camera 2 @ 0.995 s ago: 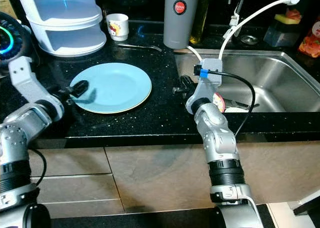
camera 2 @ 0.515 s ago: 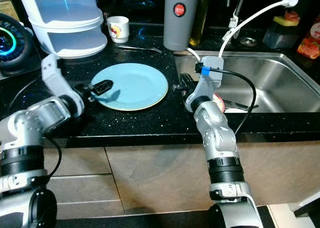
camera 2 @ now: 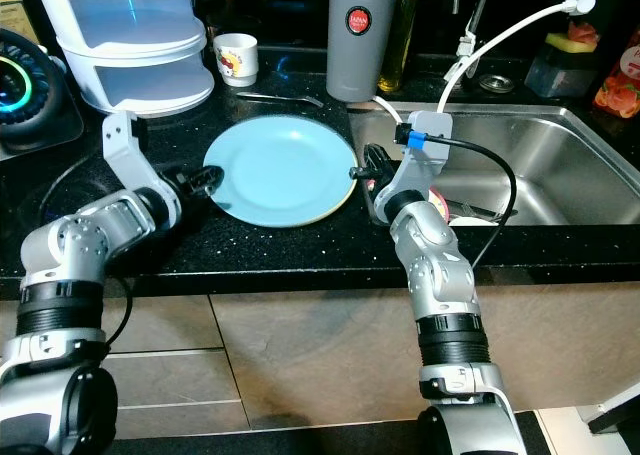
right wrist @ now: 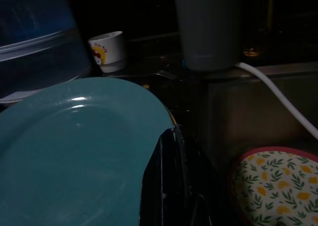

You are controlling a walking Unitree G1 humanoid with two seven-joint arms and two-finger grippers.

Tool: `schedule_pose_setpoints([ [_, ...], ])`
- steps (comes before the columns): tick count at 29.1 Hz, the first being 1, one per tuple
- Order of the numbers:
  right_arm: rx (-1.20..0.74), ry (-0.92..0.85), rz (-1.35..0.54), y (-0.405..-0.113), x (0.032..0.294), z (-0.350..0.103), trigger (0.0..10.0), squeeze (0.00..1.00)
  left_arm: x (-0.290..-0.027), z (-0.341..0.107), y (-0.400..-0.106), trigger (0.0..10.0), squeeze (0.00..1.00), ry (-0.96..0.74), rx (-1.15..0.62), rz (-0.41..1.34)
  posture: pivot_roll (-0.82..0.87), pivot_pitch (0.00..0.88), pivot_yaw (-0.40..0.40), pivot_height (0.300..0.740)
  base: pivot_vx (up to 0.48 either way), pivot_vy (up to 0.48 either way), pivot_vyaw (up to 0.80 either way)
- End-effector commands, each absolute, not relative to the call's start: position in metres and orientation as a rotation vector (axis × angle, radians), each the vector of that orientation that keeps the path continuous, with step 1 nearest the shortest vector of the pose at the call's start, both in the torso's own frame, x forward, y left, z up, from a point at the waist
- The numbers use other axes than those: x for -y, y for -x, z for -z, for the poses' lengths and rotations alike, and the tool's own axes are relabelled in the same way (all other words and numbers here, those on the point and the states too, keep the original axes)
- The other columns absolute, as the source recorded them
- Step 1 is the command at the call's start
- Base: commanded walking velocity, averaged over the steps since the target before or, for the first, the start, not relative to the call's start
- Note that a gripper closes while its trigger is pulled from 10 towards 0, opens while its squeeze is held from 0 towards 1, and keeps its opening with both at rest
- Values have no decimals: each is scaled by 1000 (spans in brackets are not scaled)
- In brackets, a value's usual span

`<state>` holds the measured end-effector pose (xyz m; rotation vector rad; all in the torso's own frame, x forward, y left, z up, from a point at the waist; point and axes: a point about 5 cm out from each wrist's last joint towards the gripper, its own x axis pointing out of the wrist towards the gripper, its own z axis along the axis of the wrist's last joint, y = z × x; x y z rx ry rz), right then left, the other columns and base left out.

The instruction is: Kitchen organization

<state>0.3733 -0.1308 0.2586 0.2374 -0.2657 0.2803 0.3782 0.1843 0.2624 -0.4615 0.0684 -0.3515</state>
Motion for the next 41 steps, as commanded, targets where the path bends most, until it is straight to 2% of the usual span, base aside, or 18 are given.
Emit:
schedule_pose_setpoints([
  [1,269,-245,-274,-372,132,-257,10000,0,-193,-251,-377,0,0,459,-94,308,58,98,-19,740,0,0,0],
  [5,268,-268,-278,-373,131,-257,10000,0,-196,-268,-367,0,0,544,100,379,58,98,-20,740,0,0,0],
  [10,241,-377,-339,-372,127,-257,10000,0,-202,-278,-359,0,0,634,227,422,57,101,-21,740,0,0,0],
  [11,236,-404,-354,-371,125,-257,10000,137,-203,-278,-358,0,0,659,235,436,57,101,-21,740,0,0,0],
  [12,234,-419,-363,-371,125,-258,10000,1000,-203,-278,-358,0,0,674,239,444,57,107,-21,740,0,0,0],
  [23,201,-556,-539,-363,107,-261,10000,1000,-191,-274,-347,0,0,730,223,575,57,110,-21,740,0,0,0],
  [24,187,-591,-576,-361,103,-262,10000,898,-189,-274,-346,0,0,743,224,589,57,114,-22,740,0,0,0],
  [25,178,-612,-605,-359,100,-263,10000,655,-188,-275,-346,0,0,753,227,596,57,115,-21,740,0,0,0],
  [27,169,-620,-641,-357,97,-264,10000,0,-188,-275,-346,0,0,760,224,601,57,116,-21,740,0,0,0],
  [41,179,-687,-760,-347,91,-272,10000,0,-187,-273,-346,0,0,747,206,605,56,117,-20,740,0,0,0],
])
